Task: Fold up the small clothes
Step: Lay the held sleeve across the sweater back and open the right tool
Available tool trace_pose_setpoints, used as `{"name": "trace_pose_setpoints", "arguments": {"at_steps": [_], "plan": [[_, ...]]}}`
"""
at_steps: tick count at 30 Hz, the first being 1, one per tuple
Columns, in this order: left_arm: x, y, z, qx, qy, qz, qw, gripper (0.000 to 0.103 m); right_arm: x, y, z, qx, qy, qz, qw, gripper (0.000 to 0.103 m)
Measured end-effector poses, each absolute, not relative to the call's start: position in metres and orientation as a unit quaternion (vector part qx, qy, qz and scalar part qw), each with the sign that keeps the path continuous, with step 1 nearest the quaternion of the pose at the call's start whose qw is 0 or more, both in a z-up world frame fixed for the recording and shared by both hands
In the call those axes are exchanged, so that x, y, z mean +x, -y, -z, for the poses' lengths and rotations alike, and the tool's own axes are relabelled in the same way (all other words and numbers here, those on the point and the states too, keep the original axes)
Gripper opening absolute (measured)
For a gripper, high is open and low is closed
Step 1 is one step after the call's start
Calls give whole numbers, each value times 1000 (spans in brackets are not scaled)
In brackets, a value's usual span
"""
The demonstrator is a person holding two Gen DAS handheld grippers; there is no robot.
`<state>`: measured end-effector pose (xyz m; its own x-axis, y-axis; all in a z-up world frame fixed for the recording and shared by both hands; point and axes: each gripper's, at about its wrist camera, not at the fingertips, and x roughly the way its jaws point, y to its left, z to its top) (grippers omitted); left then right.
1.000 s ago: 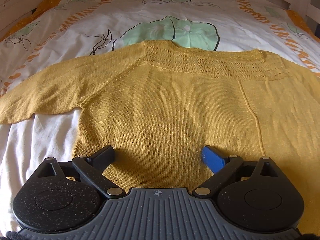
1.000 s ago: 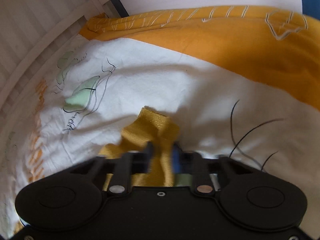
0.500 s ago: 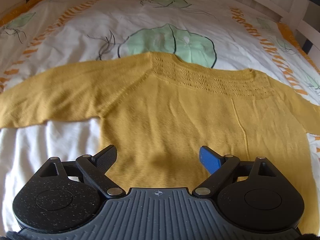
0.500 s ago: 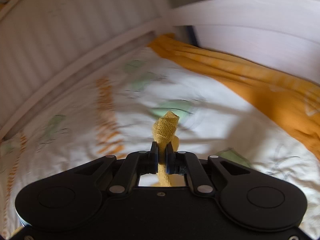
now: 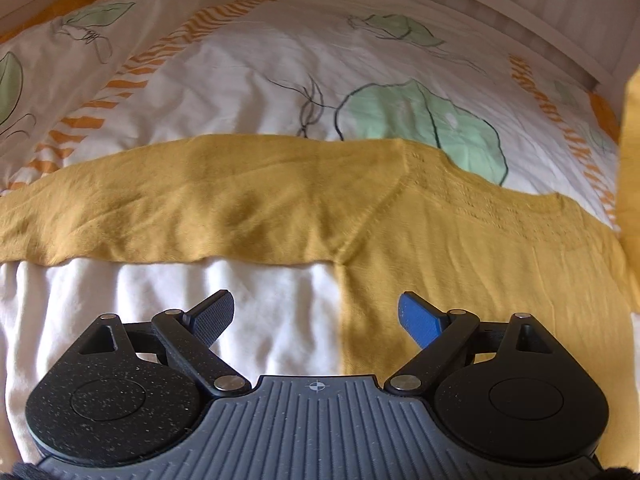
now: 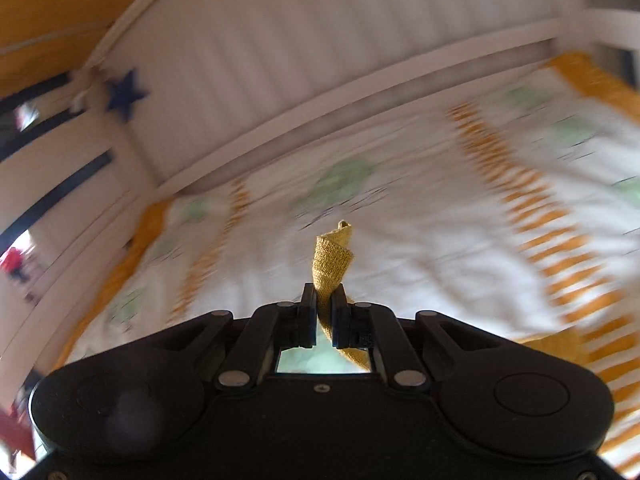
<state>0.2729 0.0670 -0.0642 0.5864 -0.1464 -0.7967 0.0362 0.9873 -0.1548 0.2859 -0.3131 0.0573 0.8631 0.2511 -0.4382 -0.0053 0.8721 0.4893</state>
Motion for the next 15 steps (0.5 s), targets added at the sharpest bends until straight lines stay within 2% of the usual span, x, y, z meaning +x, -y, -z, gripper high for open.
{"name": "trace_pose_setpoints", "arguments": {"at_steps": [12,13,14,15], "plan": [[282,-110,44,-106,-425,4,899,90,332,135,70,227,-340,-144,901,13],[283,-112,45,-109,-425,1,899,90,325,123,75,225,-346,-151,898,14],[283,-114,45,-110,-426,-1,898,90,323,115,81,223,-351,-156,896,23],[284,-115,45,-111,-428,-3,897,90,321,110,85,221,-352,-161,895,23]]}}
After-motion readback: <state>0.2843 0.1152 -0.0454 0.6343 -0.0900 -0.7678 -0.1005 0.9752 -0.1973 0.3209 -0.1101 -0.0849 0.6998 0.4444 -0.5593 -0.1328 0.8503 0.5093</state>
